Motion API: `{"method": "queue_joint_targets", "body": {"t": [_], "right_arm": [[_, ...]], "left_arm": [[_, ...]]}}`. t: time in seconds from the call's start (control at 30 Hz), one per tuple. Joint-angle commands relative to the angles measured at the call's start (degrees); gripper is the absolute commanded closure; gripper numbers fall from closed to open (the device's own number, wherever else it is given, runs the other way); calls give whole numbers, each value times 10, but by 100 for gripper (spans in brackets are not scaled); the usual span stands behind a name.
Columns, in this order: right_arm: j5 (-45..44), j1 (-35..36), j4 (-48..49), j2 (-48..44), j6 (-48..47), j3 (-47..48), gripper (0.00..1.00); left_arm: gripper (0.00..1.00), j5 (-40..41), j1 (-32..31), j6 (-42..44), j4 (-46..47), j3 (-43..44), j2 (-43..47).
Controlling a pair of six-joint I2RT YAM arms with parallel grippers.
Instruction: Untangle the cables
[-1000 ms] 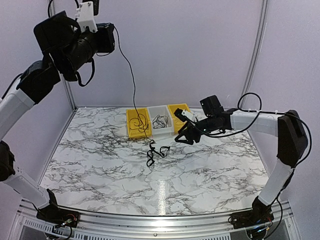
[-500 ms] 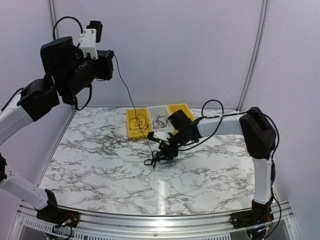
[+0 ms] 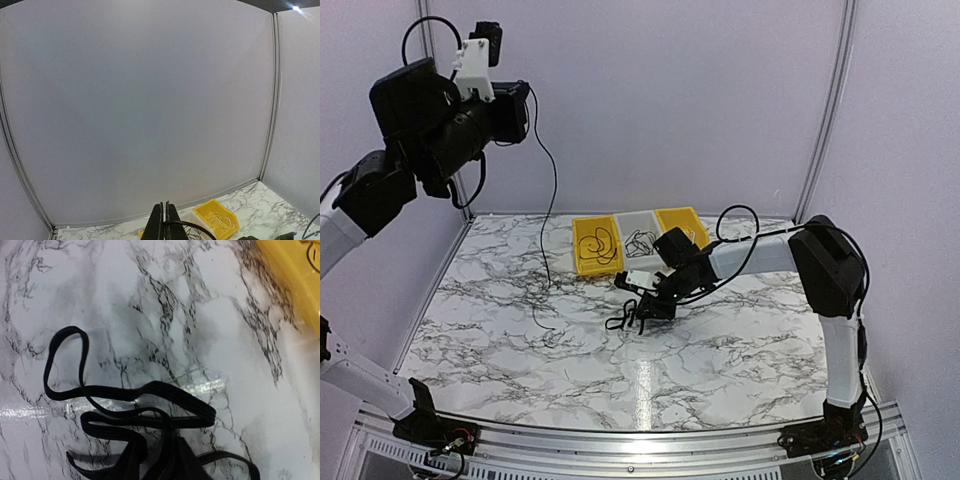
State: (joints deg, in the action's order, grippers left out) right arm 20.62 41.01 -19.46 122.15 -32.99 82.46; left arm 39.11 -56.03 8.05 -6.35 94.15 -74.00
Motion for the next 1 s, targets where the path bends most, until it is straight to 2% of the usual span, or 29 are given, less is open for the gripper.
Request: {"method": "queue_joint_targets", "body": {"t": [0.0,0.1,0.2,0.37,0.43,0.63,0.73,0.87,0.97], "right_arm": [[13,-27,-46,1,2,-16,84],[20,-42,-62,-27,0,-41,92],[19,-45,-72,-70,-5,-77,91],[24,-46,-84,-158,-5,-135,69],[27,-47,-87,-196,-5,-153,61],[61,-53,-106,-308,-15,-194,44],[73,-62,-95,-352,-10,-222,30],[87,-84,-50,-381,-4,-274,27],[67,-98,-46,-379,-9,-282,27]], "left_arm": [[100,18,3,47,14,81,7],[100,27,3,72,18,115,-7],[100,30,4,87,19,130,-25],[100,17,29,74,11,126,-57],[100,-4,45,55,-5,128,-73],[100,-91,102,-27,-66,158,-128],[100,-138,130,-63,-77,169,-157],[100,-181,158,-97,-76,197,-205],[100,-193,172,-105,-77,236,-247]]}}
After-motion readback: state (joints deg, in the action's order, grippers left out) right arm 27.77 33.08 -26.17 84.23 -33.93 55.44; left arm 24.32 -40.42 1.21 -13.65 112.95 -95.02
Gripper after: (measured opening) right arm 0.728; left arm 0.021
